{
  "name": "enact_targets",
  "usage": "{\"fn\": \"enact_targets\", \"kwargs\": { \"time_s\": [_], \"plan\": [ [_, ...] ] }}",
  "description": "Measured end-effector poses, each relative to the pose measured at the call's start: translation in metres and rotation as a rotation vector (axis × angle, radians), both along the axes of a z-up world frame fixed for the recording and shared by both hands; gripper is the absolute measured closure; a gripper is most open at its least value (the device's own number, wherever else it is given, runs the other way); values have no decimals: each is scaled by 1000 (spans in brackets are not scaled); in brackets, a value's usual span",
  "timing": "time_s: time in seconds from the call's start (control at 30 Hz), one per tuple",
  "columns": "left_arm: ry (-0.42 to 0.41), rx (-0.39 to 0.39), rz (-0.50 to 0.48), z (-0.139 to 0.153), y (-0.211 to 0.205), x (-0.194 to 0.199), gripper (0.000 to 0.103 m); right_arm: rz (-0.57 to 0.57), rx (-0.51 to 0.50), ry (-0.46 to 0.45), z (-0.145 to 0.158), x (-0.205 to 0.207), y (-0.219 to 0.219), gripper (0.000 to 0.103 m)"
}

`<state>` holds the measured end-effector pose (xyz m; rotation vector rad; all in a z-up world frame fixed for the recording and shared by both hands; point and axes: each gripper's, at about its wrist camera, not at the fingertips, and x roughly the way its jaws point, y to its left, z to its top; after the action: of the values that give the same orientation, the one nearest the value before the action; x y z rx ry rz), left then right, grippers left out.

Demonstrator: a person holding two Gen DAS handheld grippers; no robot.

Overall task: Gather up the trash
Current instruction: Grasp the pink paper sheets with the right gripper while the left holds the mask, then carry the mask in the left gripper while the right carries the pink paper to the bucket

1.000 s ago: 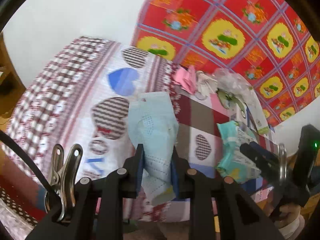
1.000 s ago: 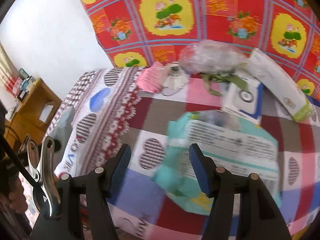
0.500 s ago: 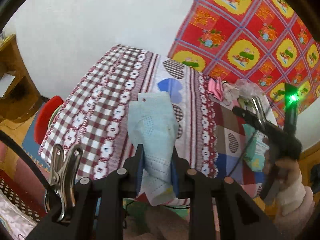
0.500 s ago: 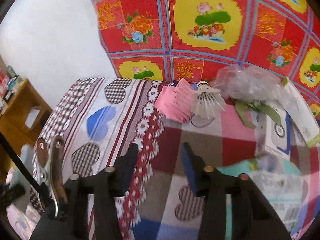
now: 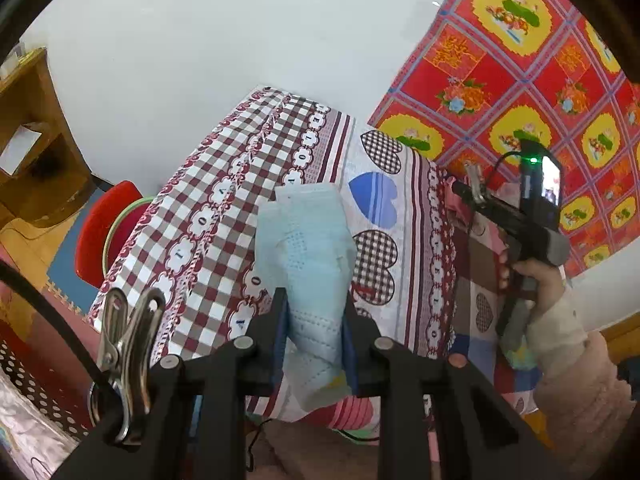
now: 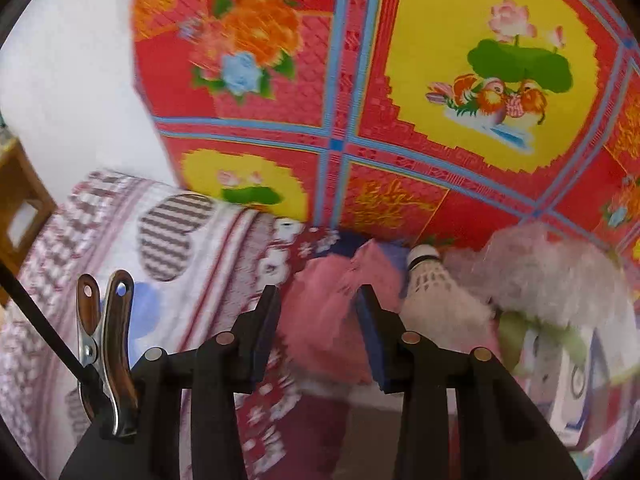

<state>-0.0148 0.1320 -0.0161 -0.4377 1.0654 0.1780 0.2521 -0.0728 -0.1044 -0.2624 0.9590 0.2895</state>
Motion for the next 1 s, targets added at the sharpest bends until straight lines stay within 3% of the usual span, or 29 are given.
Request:
{"fn": "enact_targets", "kwargs": {
  "time_s": [0.43,0.6,0.67,0.77,1.0],
  "plan": [
    [16,-4,-24,-6,-4,34,79,27,-75,5,-19,4,-11,64],
    [2,8,-16,-4,-3,35,79,56,-75,8,-16,-4,-11,88],
    [-1,11,-4,-4,1,33,79,57,-76,-2,-12,-14,-8,91],
    [-5,5,23,-5,9,28,79,59,-34,2,-4,-22,-5,92],
    [-6,-8,81,-10,35,13,79,137,224,62,29,-52,5,95]
  ]
}}
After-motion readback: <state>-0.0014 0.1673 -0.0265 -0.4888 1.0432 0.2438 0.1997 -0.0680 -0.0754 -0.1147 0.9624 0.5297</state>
